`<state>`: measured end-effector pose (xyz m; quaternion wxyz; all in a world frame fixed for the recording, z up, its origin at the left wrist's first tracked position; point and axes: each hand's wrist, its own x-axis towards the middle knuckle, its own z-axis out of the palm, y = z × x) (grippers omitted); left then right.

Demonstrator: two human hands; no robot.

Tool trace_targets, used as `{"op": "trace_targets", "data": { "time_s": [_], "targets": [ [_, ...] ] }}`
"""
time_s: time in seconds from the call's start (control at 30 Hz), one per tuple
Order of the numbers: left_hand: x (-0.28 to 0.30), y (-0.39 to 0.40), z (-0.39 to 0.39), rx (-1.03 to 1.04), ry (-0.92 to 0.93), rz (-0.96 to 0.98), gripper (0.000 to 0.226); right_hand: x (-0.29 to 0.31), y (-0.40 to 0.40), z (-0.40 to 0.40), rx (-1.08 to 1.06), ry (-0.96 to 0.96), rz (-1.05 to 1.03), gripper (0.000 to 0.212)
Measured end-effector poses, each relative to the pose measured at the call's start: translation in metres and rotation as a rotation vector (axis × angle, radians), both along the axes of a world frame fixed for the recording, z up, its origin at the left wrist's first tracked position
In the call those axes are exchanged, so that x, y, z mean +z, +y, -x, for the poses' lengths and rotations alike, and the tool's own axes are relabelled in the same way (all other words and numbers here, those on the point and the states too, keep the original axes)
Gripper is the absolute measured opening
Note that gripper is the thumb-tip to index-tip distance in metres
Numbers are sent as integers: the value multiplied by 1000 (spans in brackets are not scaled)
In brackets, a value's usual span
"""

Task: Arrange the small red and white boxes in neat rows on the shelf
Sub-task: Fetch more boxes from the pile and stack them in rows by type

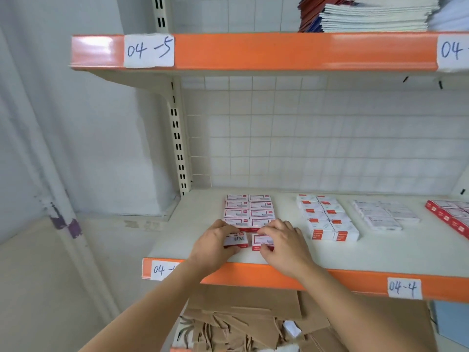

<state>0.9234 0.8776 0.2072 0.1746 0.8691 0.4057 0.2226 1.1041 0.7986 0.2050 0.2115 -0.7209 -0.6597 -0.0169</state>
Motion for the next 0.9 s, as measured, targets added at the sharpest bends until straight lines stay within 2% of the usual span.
{"op": "trace_targets", "data": {
  "time_s": [0.17,0.3,0.4,0.5,0.63,0.77,0.9],
  "targets": [
    [-2,-1,-1,11,-18,-21,36,-1,-3,1,12,-11,-3,38],
    [-1,-2,0,30,-75,-50,21,-1,-2,0,19,14,-10,38],
    [0,-2,-2,113,-52,-78,19,-1,0,-1,31,38,-9,36],
    [-1,-3,-4,87,-22,-44,20,-2,0,-3,35,60,-9,35],
    [-2,-2,-5,105,-58,-92,14,-1,0,-1,48,59,-15,38],
    [-2,-5,-2,-3,24,-98,32,-2,-1,-1,37,27,-41,38],
    [1,-6,-2,10,68,-141,36,-3,-2,-1,17,24,-89,28]
  ]
}}
